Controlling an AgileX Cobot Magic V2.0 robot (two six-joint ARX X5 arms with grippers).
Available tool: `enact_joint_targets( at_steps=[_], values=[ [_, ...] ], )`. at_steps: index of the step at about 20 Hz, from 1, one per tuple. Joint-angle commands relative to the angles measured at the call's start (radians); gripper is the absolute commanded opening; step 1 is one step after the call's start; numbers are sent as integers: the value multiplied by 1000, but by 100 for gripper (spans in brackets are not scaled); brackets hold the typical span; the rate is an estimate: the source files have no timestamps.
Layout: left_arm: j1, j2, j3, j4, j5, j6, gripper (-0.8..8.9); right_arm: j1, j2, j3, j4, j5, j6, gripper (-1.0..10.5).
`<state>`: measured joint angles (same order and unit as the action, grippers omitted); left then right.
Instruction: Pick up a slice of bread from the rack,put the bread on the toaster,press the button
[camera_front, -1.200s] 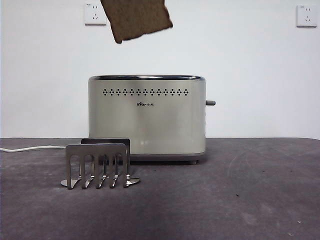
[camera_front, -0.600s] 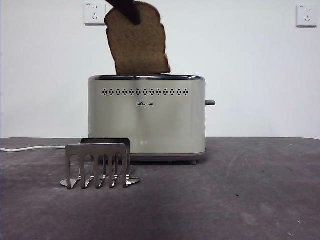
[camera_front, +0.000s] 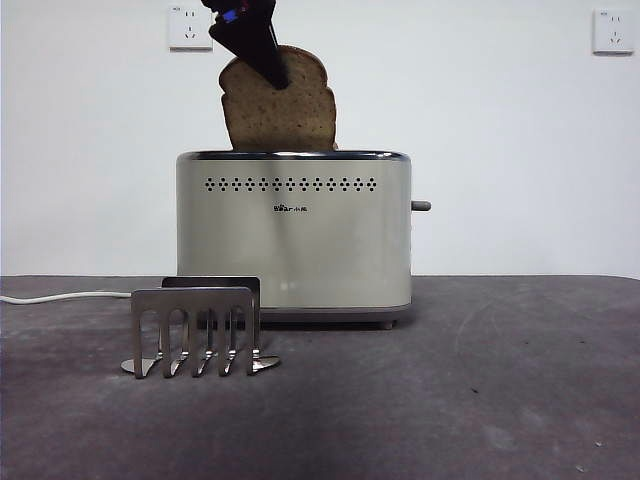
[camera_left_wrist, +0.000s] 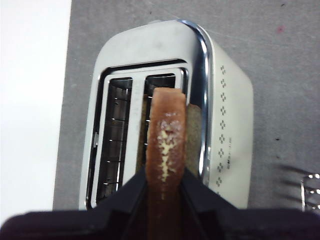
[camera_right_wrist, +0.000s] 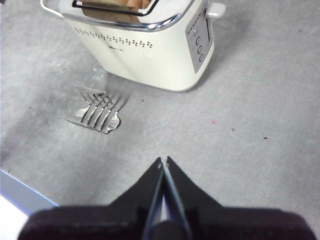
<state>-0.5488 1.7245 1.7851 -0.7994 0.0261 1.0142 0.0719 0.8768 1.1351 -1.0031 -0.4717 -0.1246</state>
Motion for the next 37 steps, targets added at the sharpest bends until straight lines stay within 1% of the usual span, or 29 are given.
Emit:
enact_joint_targets(
  at_steps=[1,4,5,6,7,8,9,12,14,15,16,17,18,19,20,21,22,24,27,28,30,32,34,37],
  values=[
    [19,42,-6,29,4,6,-9,3,6,1,0,-1,-8,-12],
    [35,59,-6,67,6,5,2,3,14,1,0,-1,-8,-12],
    [40,60,-6,94,8,3,36,3,18,1,0,-1,-8,-12],
    [41,60,-6,116,9,3,124,3,23,1,0,-1,-9,-12],
    [41,60,-6,141,9,-1,261,3,29,1,1,-1,-16,-12],
    [40,60,-6,149,9,-2,357,3,34,1,2,-1,-16,-12],
    [40,60,-6,149,14,-2,408,3,44,1,9,-1,-16,-12],
    [40,60,-6,148,56,-23,409,3,74,1,39,-1,-16,-12],
    [40,60,-6,148,54,-25,409,3,100,1,65,-2,-16,-12],
    [40,60,-6,150,53,-43,409,3,118,1,89,-2,-15,-12],
    [40,60,-4,153,51,-76,409,3,134,1,116,-2,-15,-12],
    [40,59,0,153,49,-132,409,3,157,1,163,-6,-6,-12],
    [40,53,4,152,38,-188,409,3,179,1,209,-31,6,-12],
    [40,41,4,151,25,-241,409,3,207,1,268,-74,27,-12],
    [40,26,4,143,25,-275,409,3,240,1,335,-111,57,-12],
    [40,4,4,132,26,-317,409,3,279,1,410,-134,90,-12],
    [40,-17,4,124,27,-355,409,4,314,1,472,-133,118,-12],
    [40,-77,4,89,27,-470,409,8,399,1,611,-137,192,-12],
    [40,-169,4,22,29,-607,409,10,528,1,818,-206,312,-12],
    [40,-201,4,-4,29,-640,409,11,571,1,885,-211,352,-12],
    [40,-261,4,-55,32,-686,409,20,657,2,1005,-211,418,-12],
    [39,-316,4,-103,35,-725,409,23,740,12,1082,-211,457,-12],
    [38,-356,4,-142,39,-760,409,23,808,43,1095,-211,468,-12],
    [38,-391,4,-191,79,-769,409,29,879,88,1096,-210,468,-12]
  ],
)
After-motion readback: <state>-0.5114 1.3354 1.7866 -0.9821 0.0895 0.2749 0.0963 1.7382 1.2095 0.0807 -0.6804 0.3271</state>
